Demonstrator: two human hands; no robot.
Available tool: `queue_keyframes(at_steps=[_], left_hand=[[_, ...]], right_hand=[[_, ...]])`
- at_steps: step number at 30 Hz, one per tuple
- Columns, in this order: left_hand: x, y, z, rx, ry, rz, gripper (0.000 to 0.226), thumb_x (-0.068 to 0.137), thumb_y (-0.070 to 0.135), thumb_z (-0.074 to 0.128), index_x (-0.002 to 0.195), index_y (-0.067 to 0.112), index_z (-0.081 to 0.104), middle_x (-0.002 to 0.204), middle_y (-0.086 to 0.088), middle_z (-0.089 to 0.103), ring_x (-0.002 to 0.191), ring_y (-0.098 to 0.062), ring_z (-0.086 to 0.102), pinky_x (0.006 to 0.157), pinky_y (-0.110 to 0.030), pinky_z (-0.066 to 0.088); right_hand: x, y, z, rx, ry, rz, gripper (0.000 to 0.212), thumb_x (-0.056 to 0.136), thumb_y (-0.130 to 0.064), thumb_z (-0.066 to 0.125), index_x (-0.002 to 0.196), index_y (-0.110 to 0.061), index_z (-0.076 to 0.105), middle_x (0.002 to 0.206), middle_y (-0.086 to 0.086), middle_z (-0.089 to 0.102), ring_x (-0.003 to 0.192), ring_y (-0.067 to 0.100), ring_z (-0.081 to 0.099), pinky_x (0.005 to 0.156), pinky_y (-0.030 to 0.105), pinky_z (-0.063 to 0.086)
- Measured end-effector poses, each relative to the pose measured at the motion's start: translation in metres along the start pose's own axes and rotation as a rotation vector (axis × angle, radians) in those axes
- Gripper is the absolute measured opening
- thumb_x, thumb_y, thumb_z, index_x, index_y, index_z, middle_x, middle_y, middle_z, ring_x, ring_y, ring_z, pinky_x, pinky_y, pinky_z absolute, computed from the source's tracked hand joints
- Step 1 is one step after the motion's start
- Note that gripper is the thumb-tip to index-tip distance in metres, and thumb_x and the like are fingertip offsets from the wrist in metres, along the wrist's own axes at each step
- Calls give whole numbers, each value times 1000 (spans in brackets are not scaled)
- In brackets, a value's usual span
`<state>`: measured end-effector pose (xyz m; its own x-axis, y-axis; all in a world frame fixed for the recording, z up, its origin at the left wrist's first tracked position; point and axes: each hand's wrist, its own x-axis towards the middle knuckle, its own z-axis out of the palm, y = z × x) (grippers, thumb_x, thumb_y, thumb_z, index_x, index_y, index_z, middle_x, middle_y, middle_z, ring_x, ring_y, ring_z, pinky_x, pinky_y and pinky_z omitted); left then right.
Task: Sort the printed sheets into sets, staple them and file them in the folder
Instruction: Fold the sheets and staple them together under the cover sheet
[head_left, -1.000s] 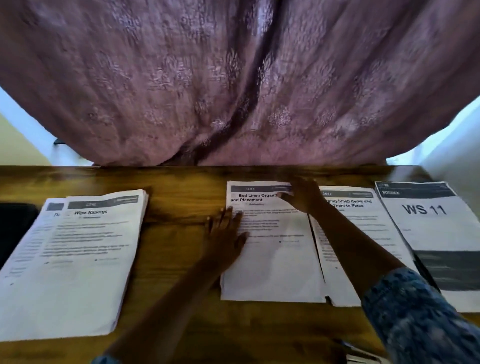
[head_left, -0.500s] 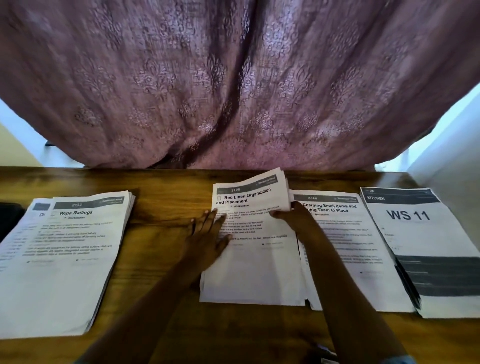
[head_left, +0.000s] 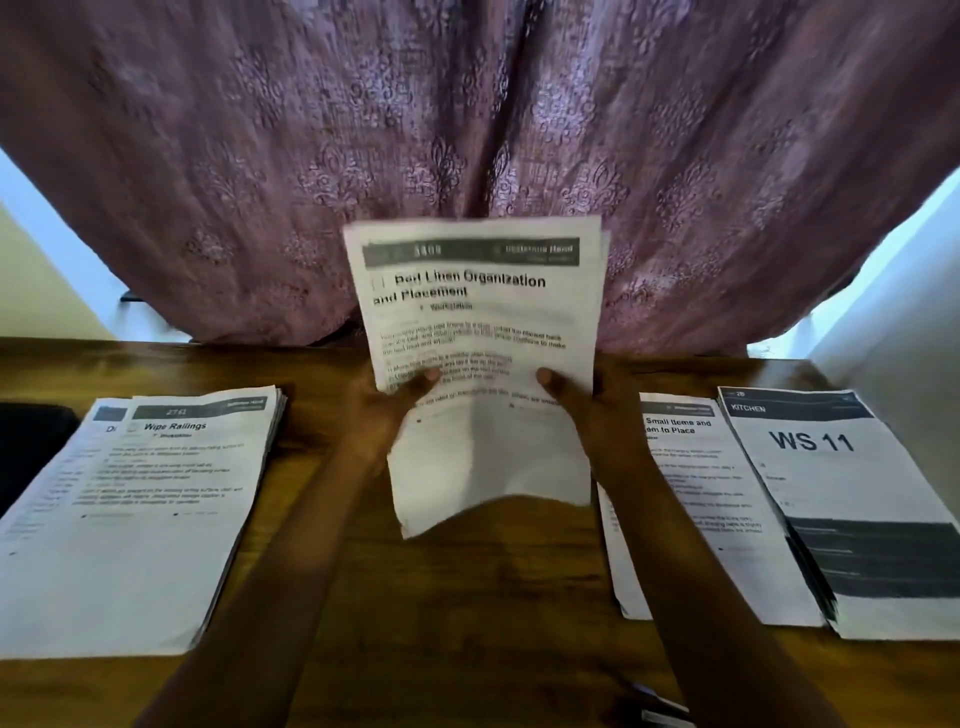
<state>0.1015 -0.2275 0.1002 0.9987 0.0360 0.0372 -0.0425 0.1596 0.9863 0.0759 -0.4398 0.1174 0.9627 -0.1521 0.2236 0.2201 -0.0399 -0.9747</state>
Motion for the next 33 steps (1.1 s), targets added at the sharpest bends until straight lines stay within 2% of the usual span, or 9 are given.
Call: queue_keyframes(at_steps=[3,6,8,11,16,18,28,31,33], left_hand=[[-28,24,10,297,155,304,24,85,19,71,100,35,60,87,31,67,88,11,63,69,-11,52],[-45,-11,10,557,259,289,32,83,48,67,104,24,62,90,16,63,84,-1,63,71,-23,53],[-47,-42,7,644,300,192,54,82,61,57,105,12,63,87,3,66,75,-14,63,62,-20,49],[-44,-49,2,701,285,155,41,89,38,62,108,1,63,94,-9,69,72,-15,62,55,-16,44],[-31,-21,-17,468,238,13,6,86,17,70,85,14,64,74,7,64,57,3,60,55,-16,46],[-38,-22,-28,352,178,-105,20,85,8,69,76,24,62,68,11,64,60,-2,59,60,-20,46],[-93,-79,-65,410,-10,-572,39,83,6,71,116,18,56,119,-5,58,107,-20,52,96,-38,43],[-95,-83,-67,533,124,-421,45,85,19,70,127,14,53,126,-10,60,99,-20,59,78,-29,53],[-85,-83,-69,1017,260,-142,55,86,39,66,132,15,48,127,-11,59,102,-26,60,80,-31,51]], right_hand=[[-9,-8,13,-4,54,-57,27,87,-12,66,111,-24,63,106,-6,70,98,17,68,79,36,58],[-25,12,25,-295,103,-11,41,80,-57,65,115,-38,57,107,-14,66,97,11,66,75,34,58],[-37,21,32,-366,114,24,46,85,-45,65,125,-26,53,111,-14,58,97,6,60,69,9,50],[-44,19,37,-260,94,124,37,92,-9,58,127,-3,50,102,-6,53,72,-12,54,56,-4,38],[-13,20,33,-256,145,85,22,89,-36,62,104,-20,59,94,-11,63,81,0,63,77,29,55],[-4,28,26,-199,77,176,15,89,-28,62,103,-23,59,99,-5,65,87,12,62,79,32,51],[-44,98,20,-171,-119,674,16,92,-17,59,107,-16,58,110,5,65,94,23,65,86,44,54],[-45,105,20,-343,-197,649,8,91,-17,60,98,-22,58,113,5,66,93,23,67,86,45,55],[-44,109,21,-435,-221,616,12,91,-19,61,103,-17,59,113,5,66,95,24,66,86,45,55]])
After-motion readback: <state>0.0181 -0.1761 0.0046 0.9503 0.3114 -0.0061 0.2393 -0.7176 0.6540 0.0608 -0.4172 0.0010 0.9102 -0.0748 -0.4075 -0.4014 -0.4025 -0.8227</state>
